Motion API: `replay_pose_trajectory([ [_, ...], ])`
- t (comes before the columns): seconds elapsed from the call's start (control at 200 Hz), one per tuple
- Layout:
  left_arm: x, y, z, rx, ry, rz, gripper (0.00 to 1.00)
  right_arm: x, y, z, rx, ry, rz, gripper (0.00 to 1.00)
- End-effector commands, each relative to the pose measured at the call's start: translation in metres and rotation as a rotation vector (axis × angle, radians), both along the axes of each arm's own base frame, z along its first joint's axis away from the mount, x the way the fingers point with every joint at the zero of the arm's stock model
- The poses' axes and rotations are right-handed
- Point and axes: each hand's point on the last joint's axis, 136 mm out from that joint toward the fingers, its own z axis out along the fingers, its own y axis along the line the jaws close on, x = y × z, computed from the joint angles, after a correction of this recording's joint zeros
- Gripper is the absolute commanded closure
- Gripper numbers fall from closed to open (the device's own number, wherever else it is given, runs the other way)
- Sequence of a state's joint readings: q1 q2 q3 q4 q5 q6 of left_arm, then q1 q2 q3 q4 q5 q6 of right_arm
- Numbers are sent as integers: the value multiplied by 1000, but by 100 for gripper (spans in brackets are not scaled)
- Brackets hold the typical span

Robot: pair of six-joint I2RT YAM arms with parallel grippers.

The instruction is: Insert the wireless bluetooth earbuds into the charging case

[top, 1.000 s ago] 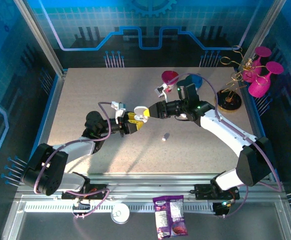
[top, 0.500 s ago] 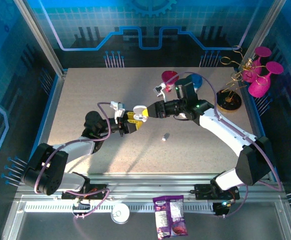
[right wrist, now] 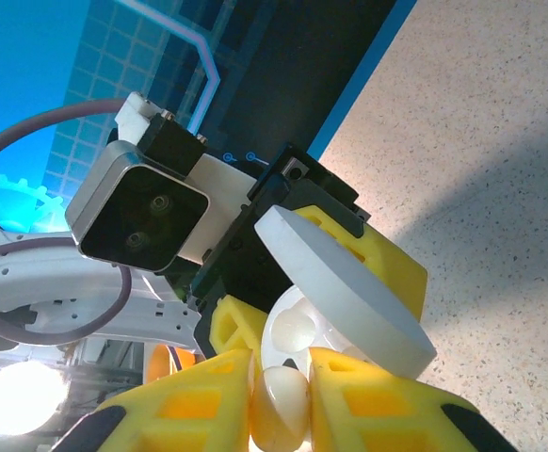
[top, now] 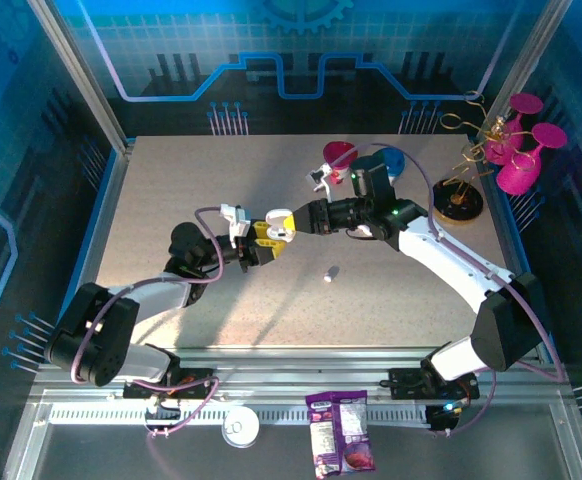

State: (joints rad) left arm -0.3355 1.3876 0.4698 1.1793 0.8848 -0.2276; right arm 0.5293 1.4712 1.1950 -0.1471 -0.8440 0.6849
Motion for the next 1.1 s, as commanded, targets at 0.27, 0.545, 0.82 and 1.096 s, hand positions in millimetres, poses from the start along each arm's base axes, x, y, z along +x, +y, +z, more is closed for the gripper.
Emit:
replay_pose_trajectory([
  [0.27,-11,-1,17,-26,-143,-43,74,2,-3,-28,-124,-20,-42,77],
  [0.545,-14,-2,21,-49,-123,-69,74,6,-2,-30,-160,-57,-59,69],
  [0.82,-14,-3,22,-50,-121,-78,74,8,-8,-23,-186,-92,-97,67],
  [1.096,-13,-4,20,-43,-112,-84,74,6,-3,-15,-194,-157,-96,80],
])
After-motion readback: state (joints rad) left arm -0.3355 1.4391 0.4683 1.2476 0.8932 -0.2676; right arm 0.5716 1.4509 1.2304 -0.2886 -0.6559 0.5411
